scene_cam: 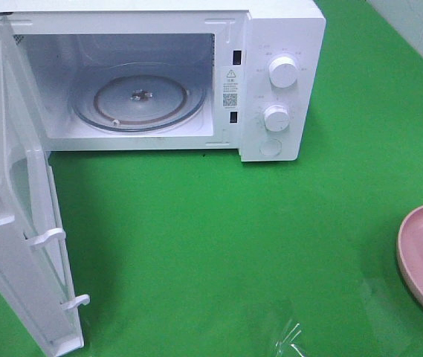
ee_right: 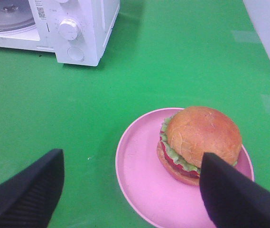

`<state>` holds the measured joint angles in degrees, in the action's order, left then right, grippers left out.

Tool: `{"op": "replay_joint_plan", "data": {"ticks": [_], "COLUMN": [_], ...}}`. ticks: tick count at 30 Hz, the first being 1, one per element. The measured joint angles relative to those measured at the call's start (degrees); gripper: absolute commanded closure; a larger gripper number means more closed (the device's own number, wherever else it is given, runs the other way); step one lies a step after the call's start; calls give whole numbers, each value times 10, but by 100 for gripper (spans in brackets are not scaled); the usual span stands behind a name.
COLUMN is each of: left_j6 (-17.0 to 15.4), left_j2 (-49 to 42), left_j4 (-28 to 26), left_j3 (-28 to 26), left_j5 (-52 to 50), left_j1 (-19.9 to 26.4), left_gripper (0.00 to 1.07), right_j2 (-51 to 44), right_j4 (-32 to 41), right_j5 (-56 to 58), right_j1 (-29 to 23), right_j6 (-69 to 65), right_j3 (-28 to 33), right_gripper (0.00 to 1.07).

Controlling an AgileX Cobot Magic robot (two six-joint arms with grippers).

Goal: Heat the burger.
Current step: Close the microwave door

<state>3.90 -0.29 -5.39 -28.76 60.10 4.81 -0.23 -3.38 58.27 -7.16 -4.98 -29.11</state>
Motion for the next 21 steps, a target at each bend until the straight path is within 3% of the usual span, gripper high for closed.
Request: {"op": "replay_joint_plan", "data": {"ticks": [14,19,21], "left_j6": [-1,-11,-13], "left_j2": [0,0,8], "left_j4": [0,0,1], "left_j3": [0,-1,-2], "left_j5": [-1,-5,-6], "left_j1": [0,0,0], "left_gripper": [11,19,28], "right_j2": [0,0,0], "right_j4": [0,0,0], "right_j5": [0,0,0], "right_j1": [0,0,0], "right_j6": [0,0,0], "right_j3": [0,0,0], "right_gripper": [32,32,32]}}
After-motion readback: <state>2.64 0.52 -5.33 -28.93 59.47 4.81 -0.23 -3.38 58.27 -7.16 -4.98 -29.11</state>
